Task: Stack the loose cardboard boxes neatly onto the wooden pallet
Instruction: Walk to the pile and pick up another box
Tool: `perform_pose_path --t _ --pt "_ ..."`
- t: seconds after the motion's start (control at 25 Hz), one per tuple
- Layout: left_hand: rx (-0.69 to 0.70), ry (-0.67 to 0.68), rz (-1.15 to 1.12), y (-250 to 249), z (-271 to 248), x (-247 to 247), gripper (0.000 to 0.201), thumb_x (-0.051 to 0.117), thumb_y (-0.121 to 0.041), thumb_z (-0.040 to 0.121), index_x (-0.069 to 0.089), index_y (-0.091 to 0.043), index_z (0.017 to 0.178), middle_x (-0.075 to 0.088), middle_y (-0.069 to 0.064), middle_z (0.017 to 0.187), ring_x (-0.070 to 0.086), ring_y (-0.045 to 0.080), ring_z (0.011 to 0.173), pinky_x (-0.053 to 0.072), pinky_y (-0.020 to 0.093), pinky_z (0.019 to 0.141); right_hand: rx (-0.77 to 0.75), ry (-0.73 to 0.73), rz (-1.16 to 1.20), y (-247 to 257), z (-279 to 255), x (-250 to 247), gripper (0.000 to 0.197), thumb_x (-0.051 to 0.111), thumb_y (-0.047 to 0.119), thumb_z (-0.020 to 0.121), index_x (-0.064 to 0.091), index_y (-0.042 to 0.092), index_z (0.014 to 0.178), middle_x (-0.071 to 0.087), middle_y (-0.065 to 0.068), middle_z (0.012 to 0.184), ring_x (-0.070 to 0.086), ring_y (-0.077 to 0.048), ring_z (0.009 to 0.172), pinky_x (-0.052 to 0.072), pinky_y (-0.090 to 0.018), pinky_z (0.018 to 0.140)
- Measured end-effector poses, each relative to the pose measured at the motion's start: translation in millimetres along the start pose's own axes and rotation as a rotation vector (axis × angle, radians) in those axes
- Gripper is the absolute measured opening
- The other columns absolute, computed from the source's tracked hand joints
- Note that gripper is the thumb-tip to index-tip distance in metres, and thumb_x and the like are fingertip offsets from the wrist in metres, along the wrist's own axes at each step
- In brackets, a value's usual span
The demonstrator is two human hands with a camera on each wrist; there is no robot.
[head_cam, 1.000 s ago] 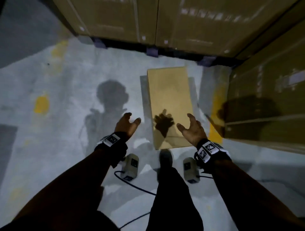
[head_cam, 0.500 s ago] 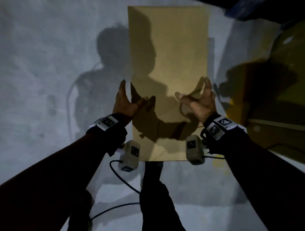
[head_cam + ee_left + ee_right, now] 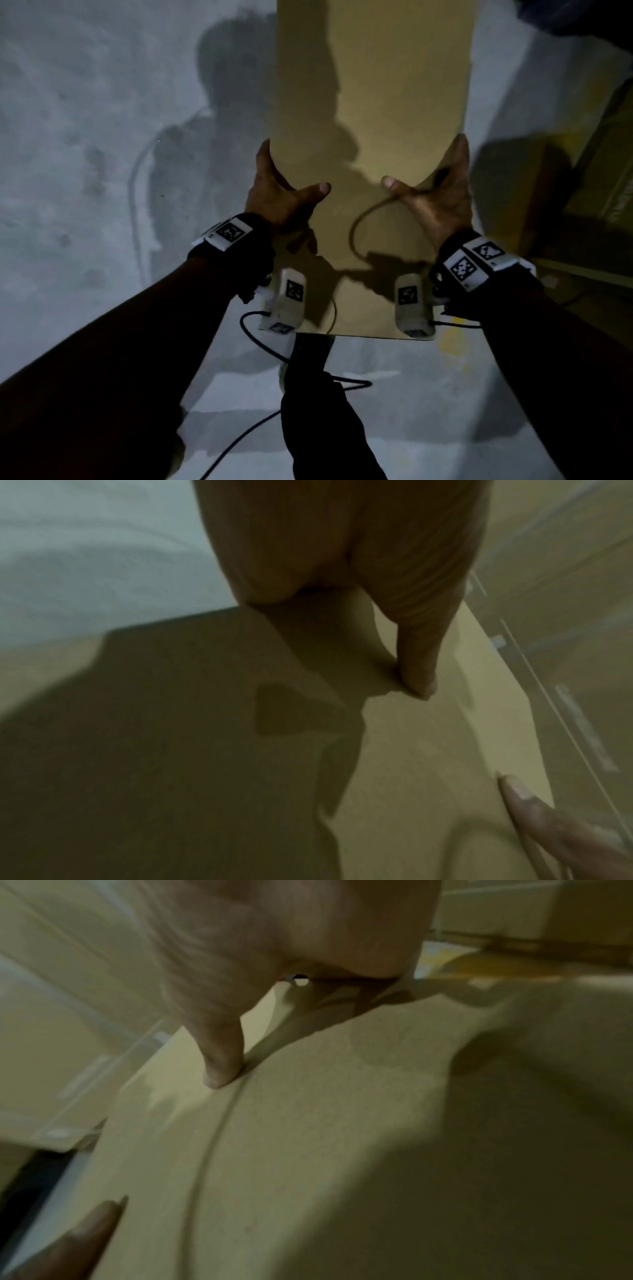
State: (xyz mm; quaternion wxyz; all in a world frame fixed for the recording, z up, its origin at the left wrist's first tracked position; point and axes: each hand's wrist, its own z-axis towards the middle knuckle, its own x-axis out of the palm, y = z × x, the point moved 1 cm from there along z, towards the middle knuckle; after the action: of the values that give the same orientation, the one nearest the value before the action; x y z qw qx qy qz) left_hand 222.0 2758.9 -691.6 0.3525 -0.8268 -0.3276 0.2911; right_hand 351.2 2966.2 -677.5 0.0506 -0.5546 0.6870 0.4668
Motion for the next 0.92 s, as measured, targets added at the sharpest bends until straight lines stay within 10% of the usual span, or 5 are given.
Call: perform_pose_path --t 0.16,0.32,0.52,0.76,0.92 --pt "0.011 -0.118 -0.068 9.4 -32.1 -57.3 0.107 0.086 -0.041 0.068 0.021 -0.018 0.15 0.047 -0.002 0.136 0.047 0.017 0.127 0.044 0.043 0.107 -0.065 0.075 0.02 39.5 -42.1 29.9 0.121 0.086 0.042 0.074 0.002 0.035 0.161 0.022 0.001 0.164 0.025 -0.021 0.148 0.021 -0.021 0.105" --pt "-0.013 -0.262 -0.175 30.6 -80.5 -131.2 0.092 0.082 -0.015 0.08 0.021 -0.017 0.149 0.048 -0.017 0.12 0.052 -0.006 0.107 0.047 0.014 0.088 -0.148 0.181 -0.058 92.8 -96.7 76.7 0.118 0.084 0.04 0.078 -0.001 0.035 0.16 0.021 0.0 0.165 0.026 -0.024 0.148 0.021 -0.022 0.102" --pt "-0.042 -0.39 -0.341 79.6 -157.0 -241.1 0.083 0.081 -0.014 0.08 0.026 -0.034 0.139 0.049 -0.027 0.117 0.053 -0.013 0.102 0.05 0.029 0.094 -0.23 0.306 -0.16 147.7 -189.4 161.0 0.117 0.084 0.039 0.079 -0.003 0.043 0.158 0.031 0.001 0.16 0.036 -0.024 0.143 0.025 -0.024 0.102" --pt "-0.103 -0.669 -0.577 180.3 -267.3 -377.2 0.085 0.076 -0.005 0.083 0.024 -0.021 0.149 0.05 -0.022 0.116 0.055 -0.019 0.091 0.05 0.007 0.069 -0.377 0.517 -0.34 209.6 -317.3 314.3 0.121 0.086 0.04 0.075 -0.003 0.05 0.155 0.029 0.001 0.16 0.039 -0.024 0.141 0.031 -0.033 0.111" --pt "-0.172 -0.89 -0.728 247.8 -347.2 -448.1 0.091 0.082 -0.02 0.074 0.029 -0.026 0.147 0.054 -0.02 0.116 0.059 -0.01 0.095 0.052 0.012 0.068 -0.558 0.699 -0.432 238.0 -405.7 417.6 0.12 0.087 0.046 0.064 0.004 0.059 0.149 0.037 0.008 0.155 0.047 -0.021 0.134 0.04 -0.039 0.111"
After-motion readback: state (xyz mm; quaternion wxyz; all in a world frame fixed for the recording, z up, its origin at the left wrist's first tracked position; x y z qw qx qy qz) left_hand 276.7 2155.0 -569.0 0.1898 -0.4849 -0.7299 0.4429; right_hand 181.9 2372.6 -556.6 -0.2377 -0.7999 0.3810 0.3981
